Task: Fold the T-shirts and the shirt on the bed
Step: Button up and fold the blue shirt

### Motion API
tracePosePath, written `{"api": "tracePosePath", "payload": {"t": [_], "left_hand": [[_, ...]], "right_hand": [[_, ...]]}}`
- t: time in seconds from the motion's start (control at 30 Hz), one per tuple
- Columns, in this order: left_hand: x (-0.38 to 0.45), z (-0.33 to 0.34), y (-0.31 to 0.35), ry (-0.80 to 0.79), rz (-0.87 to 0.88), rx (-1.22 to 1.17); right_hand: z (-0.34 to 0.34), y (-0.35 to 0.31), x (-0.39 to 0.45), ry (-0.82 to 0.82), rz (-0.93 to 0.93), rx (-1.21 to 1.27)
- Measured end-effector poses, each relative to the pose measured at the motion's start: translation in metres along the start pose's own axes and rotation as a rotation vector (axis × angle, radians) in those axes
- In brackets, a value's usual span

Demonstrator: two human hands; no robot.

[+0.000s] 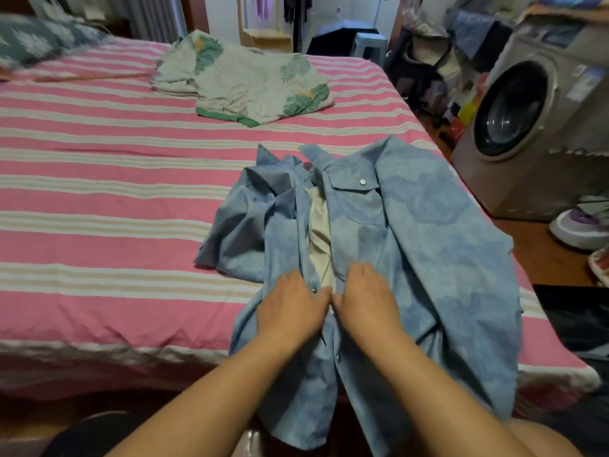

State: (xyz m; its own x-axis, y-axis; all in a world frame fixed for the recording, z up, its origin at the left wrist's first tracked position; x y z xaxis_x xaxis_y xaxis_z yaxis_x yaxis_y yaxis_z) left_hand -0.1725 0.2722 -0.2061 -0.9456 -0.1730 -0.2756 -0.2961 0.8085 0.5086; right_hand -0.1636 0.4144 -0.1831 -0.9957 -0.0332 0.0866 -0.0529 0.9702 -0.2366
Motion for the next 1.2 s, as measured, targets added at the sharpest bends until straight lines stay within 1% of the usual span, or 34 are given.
{"api": "tracePosePath", "payload": {"t": [0.07, 0.13, 0.2, 0.23, 0.27, 0.33, 0.37, 0.43, 0.47, 0.5, 0.53, 0.6, 0.7, 0.8, 0.9, 1.0, 1.07, 1.13, 1.2], "left_hand": [[0.002, 0.001, 0.004, 0.017, 0.056, 0.037], [0.003, -0.002, 0.002, 0.037, 0.056, -0.026], [0.004, -0.003, -0.002, 0.02, 0.02, -0.227], [0.004, -0.003, -0.004, -0.006, -0.004, -0.37], [0.003, -0.002, -0.005, -0.041, -0.04, -0.519], [-0.002, 0.001, -0.006, -0.116, -0.103, -0.788], [-0.005, 0.002, -0.005, -0.15, -0.114, -0.888], [-0.01, 0.001, 0.001, -0.194, -0.089, -0.958], [-0.01, 0.0, 0.004, -0.2, -0.059, -0.94], [-0.012, -0.001, 0.007, -0.203, -0.023, -0.91], [-0.013, -0.001, 0.011, -0.206, 0.008, -0.883], [-0.017, -0.005, 0.017, -0.203, 0.054, -0.841], [-0.021, -0.01, 0.02, -0.175, 0.079, -0.817], [-0.023, -0.014, 0.019, -0.157, 0.091, -0.806], [-0.024, -0.015, 0.02, -0.195, 0.114, -0.777], [-0.02, -0.012, 0.019, -0.261, 0.131, -0.757], [-0.018, -0.01, 0.017, -0.281, 0.117, -0.791], [-0.018, -0.007, 0.016, -0.313, 0.075, -0.878], [-0.022, -0.001, 0.017, -0.397, -0.01, -1.01]], "right_hand": [[-0.011, 0.001, -0.002, 0.089, -0.001, -0.014], [-0.022, -0.001, -0.006, 0.162, -0.014, -0.03], [-0.033, 0.004, -0.01, 0.254, 0.005, 0.028], [-0.037, 0.009, -0.011, 0.302, 0.036, 0.124], [-0.039, 0.016, -0.012, 0.342, 0.101, 0.302], [-0.035, 0.031, -0.014, 0.414, 0.28, 0.855], [-0.027, 0.034, -0.014, 0.412, 0.358, 1.145], [-0.01, 0.026, -0.011, 0.3, 0.457, 1.611], [-0.004, 0.02, -0.01, 0.237, 0.481, 1.754], [0.001, 0.015, -0.008, 0.185, 0.488, 1.826], [0.004, 0.011, -0.007, 0.15, 0.486, 1.846], [0.011, 0.006, -0.007, 0.127, 0.481, 1.794], [0.013, 0.009, -0.006, 0.197, 0.447, 1.62], [0.001, 0.013, -0.007, 0.262, 0.358, 1.349], [-0.013, 0.014, -0.006, 0.326, 0.283, 1.098], [-0.022, 0.007, -0.006, 0.373, 0.204, 0.981], [-0.02, 0.002, -0.008, 0.368, 0.181, 0.974], [-0.018, -0.002, -0.009, 0.347, 0.171, 0.958], [-0.019, -0.002, -0.008, 0.336, 0.16, 0.937]]}}
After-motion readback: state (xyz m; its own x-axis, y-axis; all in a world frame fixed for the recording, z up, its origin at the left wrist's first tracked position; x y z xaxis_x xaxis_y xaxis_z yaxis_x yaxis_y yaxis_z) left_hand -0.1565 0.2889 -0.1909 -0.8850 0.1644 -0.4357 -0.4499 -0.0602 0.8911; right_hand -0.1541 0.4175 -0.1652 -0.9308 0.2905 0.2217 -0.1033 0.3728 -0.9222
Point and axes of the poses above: each hand's wrist, its own x-axis towards the middle knuckle, its own z-axis out of the palm, y = z × x, the point moved 8 cm from there along x, towards the middle knuckle, and after that the axes turned 10 degrees about -z, right-handed, at the moved point
